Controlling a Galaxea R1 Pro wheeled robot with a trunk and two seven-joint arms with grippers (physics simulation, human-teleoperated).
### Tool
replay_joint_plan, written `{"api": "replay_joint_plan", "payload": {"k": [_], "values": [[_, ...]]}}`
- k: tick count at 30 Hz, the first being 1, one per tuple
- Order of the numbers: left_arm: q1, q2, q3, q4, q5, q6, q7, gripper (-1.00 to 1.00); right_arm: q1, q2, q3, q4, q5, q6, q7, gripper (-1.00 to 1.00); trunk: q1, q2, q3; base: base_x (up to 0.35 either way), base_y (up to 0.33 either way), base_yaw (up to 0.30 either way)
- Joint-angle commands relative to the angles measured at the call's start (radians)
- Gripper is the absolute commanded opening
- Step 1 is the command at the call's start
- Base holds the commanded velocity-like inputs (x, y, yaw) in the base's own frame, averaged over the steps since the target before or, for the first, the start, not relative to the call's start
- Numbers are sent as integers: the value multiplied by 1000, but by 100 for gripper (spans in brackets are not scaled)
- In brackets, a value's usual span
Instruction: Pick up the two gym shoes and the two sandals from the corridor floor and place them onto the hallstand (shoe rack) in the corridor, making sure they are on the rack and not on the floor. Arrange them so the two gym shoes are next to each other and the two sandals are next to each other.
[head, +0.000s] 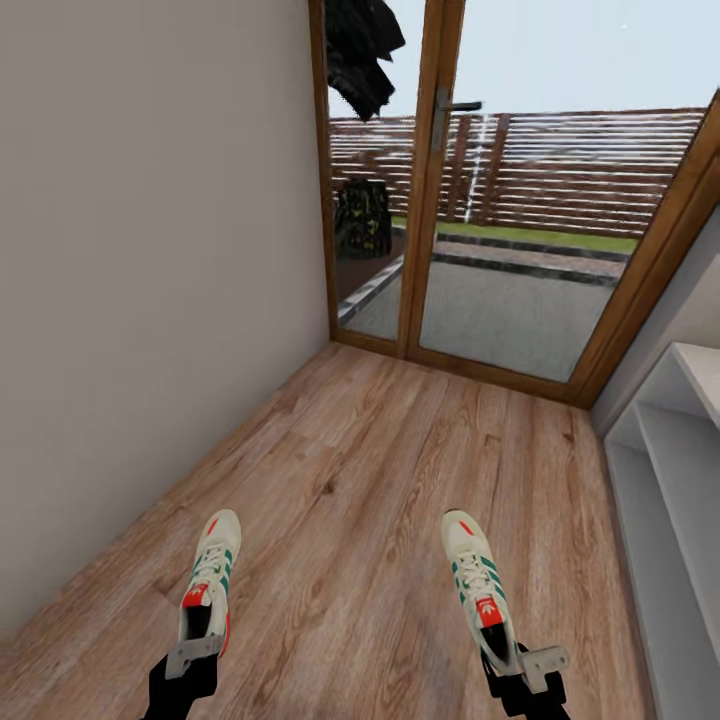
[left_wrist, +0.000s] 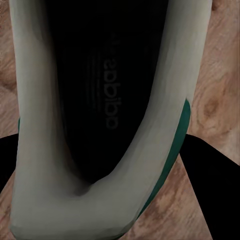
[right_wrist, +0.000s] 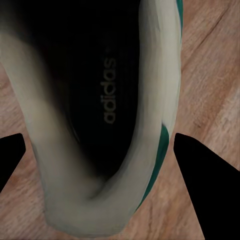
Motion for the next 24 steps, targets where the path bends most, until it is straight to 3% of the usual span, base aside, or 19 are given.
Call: {"api": "replay_joint_plan", "payload": {"k": [1,19,24], "values": [[-1,-1,6,1,1,-3,-8,-100,0,1,-7,1,5,-3,6,-100,-4,7,3,0,0,0],[-1,0,6,1,2,-2,-8,-100,0,7,-7,1,6,-3,6,-100,-73,133,59,0,0,-1],[-1,0,6,1,2,-2,-8,-100,0,7,-7,1,6,-3,6,-100,-92,168,78,0,0,-124]]}}
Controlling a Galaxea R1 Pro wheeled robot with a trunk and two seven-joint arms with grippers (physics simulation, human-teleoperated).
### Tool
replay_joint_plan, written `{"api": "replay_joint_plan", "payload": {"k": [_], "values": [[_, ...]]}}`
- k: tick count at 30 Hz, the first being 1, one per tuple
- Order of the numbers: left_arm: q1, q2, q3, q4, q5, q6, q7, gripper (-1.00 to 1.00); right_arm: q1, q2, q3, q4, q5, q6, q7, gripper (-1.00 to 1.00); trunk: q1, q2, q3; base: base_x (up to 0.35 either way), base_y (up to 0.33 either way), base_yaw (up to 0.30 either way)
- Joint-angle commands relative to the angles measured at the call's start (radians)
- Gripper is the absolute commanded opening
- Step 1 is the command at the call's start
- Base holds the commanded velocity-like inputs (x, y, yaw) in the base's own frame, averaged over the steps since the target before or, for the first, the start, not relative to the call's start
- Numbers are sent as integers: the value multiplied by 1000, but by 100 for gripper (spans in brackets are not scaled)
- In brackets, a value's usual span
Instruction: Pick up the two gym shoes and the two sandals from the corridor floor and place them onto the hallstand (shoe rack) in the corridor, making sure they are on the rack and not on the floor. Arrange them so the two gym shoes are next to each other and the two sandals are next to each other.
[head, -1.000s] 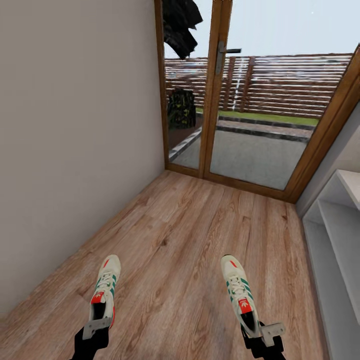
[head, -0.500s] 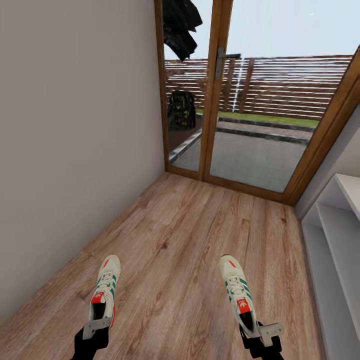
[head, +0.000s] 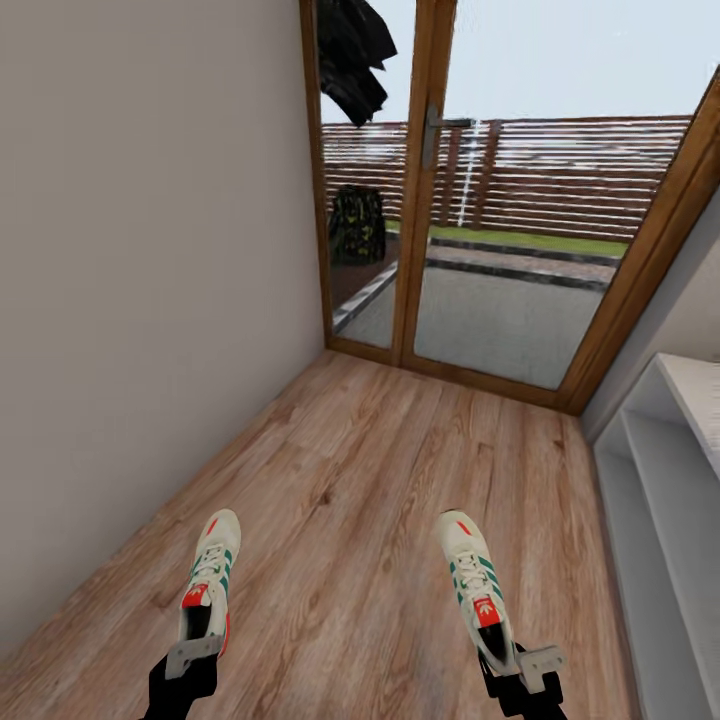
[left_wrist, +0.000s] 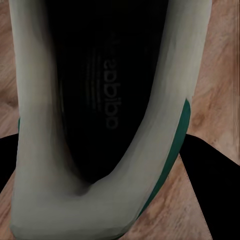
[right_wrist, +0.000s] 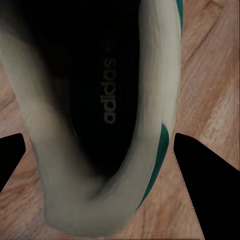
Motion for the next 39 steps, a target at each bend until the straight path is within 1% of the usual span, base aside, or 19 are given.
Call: {"api": "replay_joint_plan", "payload": {"k": [1,10,25,39], "values": [[0,-1,5,1,1,-2,-8,-100,-1,0,-7,1,5,-3,6,-100,-4,7,3,0,0,-181],[0,-1,5,1,3,-2,-8,-100,-1,0,-7,2,5,-3,6,-100,-39,70,41,0,0,-210],[0,-1,5,1,3,-4,-8,-100,-1,0,-7,2,5,-3,6,-100,-39,70,59,13,3,-209],[0,1,6,1,8,-4,-8,-100,-1,0,-7,2,5,-3,6,-100,-39,70,60,247,214,-18]]}}
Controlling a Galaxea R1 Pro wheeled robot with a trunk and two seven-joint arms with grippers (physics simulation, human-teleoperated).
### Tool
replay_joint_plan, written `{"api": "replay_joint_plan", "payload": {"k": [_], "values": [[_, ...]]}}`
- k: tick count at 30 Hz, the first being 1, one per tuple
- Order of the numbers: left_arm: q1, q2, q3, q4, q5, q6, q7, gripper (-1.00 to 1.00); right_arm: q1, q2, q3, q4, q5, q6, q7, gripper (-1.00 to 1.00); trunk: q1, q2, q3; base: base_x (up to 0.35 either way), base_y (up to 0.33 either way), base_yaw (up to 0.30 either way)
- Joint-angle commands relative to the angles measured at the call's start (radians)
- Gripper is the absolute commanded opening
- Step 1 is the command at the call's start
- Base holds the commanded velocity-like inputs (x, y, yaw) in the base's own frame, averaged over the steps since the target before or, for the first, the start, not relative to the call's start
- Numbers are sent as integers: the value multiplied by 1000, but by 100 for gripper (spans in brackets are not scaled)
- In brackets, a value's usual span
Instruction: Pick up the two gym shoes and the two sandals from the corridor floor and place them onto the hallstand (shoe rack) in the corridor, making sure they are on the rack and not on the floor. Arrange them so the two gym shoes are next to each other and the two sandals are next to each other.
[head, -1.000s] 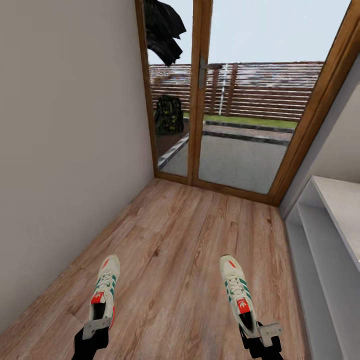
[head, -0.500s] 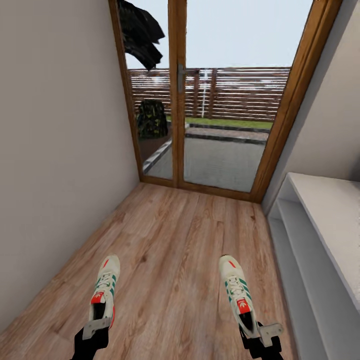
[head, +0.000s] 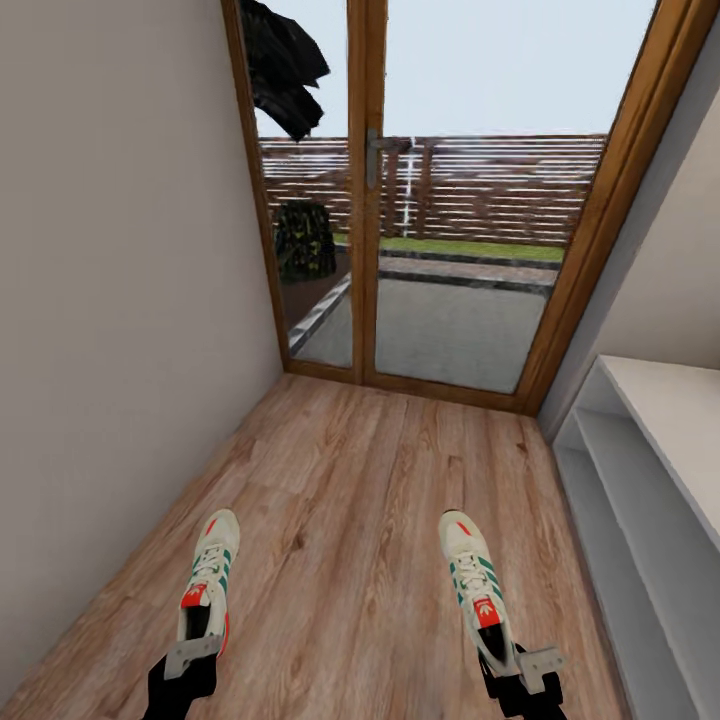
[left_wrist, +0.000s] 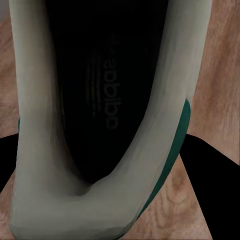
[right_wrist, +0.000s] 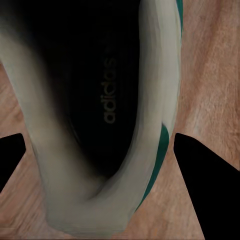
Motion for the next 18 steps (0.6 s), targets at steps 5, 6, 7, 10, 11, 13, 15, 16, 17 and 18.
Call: {"api": "replay_joint_plan", "payload": {"k": [5,6,7,10,11,13,15,16,17,18], "values": [[-1,-1,5,1,2,-3,-8,-100,-1,0,-7,0,4,-3,6,-100,0,0,0,265,246,-124],[-1,-1,5,1,2,-3,-8,-100,-1,0,-7,0,4,-3,6,-100,0,0,0,265,246,-225],[-1,-1,5,1,2,-3,-8,-100,-1,0,-7,0,4,-3,6,-100,0,0,0,265,246,-232],[-1,0,5,1,2,-3,-8,-100,-1,0,-7,0,4,-3,6,-100,0,0,1,265,246,-245],[-1,-1,5,1,1,-3,-8,-100,-1,0,-7,0,4,-3,6,-100,0,0,2,265,247,-251],[-1,0,5,1,1,-2,-8,-100,-1,0,-7,0,4,-3,6,-100,0,0,3,265,247,-253],[-1,-1,5,1,1,-2,-8,-100,-1,0,-7,0,4,-4,6,-100,0,0,3,265,246,-255],[-1,-1,5,1,1,-2,-8,-100,-1,0,-7,0,4,-4,6,-100,0,0,4,265,246,-256],[-1,-1,5,1,1,-2,-8,-100,-1,0,-7,0,4,-4,6,-100,0,0,4,267,245,-257],[-1,-1,5,1,1,-2,-8,-100,-1,-1,-7,0,4,-4,6,-100,0,0,4,271,240,-257]]}}
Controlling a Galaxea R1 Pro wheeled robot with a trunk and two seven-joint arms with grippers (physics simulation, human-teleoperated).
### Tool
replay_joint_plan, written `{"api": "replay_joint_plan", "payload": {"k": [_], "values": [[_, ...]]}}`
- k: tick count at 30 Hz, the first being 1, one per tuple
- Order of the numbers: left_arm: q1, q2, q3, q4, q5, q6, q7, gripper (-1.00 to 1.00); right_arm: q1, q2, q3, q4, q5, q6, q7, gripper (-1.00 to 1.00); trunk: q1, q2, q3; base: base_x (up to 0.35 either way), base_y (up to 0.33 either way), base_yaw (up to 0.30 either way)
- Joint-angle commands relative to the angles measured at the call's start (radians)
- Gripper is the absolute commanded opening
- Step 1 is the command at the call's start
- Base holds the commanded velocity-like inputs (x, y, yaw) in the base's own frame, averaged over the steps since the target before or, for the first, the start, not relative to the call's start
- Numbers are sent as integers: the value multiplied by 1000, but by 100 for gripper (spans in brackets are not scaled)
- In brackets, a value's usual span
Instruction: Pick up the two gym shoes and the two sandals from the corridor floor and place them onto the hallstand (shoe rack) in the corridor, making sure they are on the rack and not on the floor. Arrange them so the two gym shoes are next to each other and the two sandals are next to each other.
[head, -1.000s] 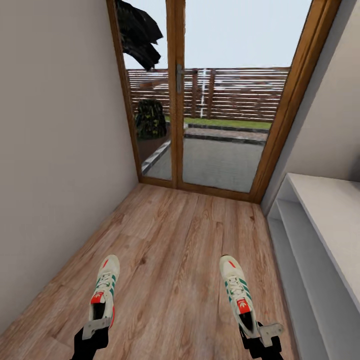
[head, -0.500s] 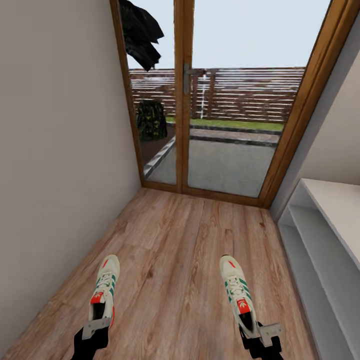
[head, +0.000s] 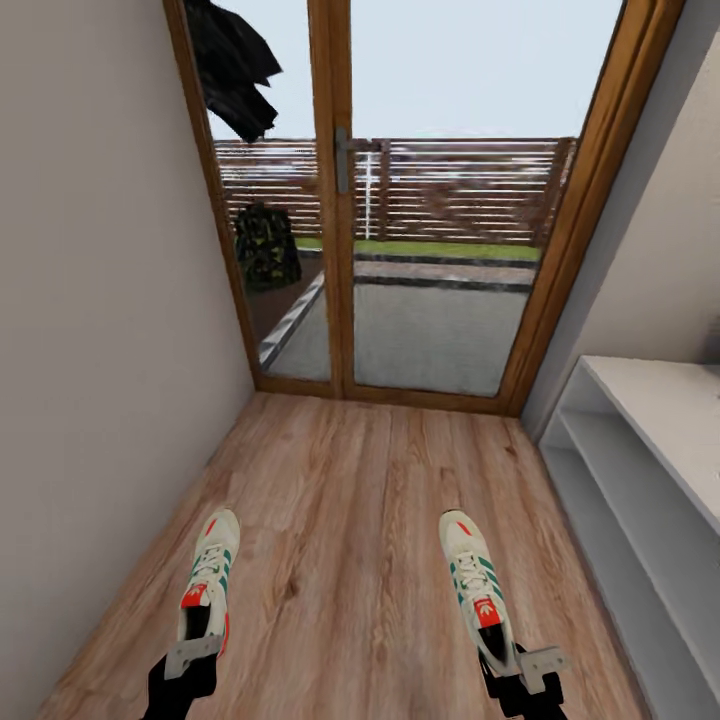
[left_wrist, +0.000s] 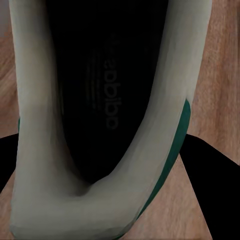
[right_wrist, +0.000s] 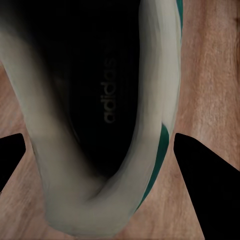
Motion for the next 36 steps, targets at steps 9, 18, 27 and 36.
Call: {"api": "replay_joint_plan", "payload": {"k": [9,18,27,36], "values": [[-1,-1,6,1,1,-2,-8,-100,-1,0,-7,1,5,-3,6,-100,0,0,3,279,229,-257],[-1,0,6,1,1,-2,-8,-100,-1,0,-7,1,5,-3,6,-100,0,0,6,283,224,-258],[-1,0,6,1,2,-2,-8,-100,-1,0,-7,1,5,-3,6,-100,0,0,10,283,229,-258],[-1,0,6,1,1,-2,-8,-100,-1,0,-7,1,5,-3,6,-100,0,0,13,168,144,-258]]}}
